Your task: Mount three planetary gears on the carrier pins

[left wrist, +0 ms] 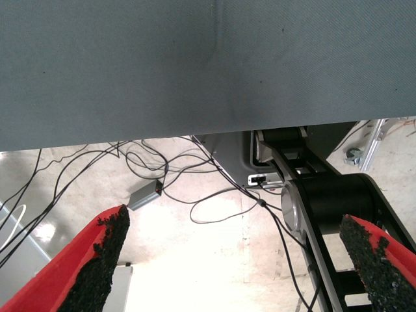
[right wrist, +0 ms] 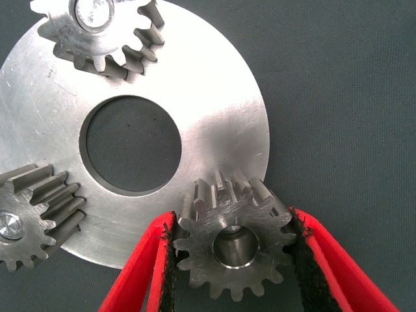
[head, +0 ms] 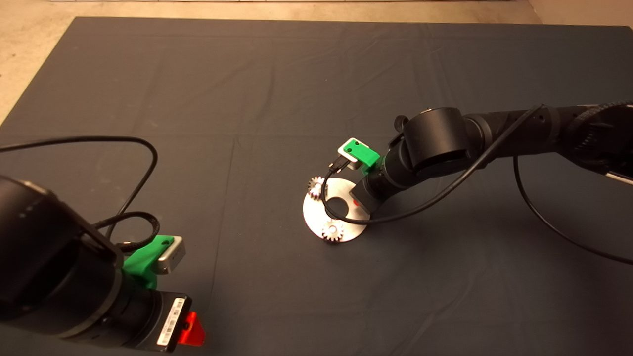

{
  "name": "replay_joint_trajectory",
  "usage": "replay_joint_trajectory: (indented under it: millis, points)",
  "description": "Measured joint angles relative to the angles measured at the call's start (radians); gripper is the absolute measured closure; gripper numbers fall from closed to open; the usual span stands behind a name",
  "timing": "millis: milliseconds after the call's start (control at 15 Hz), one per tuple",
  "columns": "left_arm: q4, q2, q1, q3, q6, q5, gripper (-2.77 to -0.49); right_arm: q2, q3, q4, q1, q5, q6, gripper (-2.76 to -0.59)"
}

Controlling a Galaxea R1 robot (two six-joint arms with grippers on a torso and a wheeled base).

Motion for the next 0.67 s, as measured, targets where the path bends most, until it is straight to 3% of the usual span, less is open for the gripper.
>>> replay_joint_trajectory:
  millis: [667]
  points:
    - [0.000, 0.000, 0.000, 0.000, 0.000, 0.000, -2.33, 0.000, 0.000, 0.000, 0.000, 0.000, 0.001, -1.11]
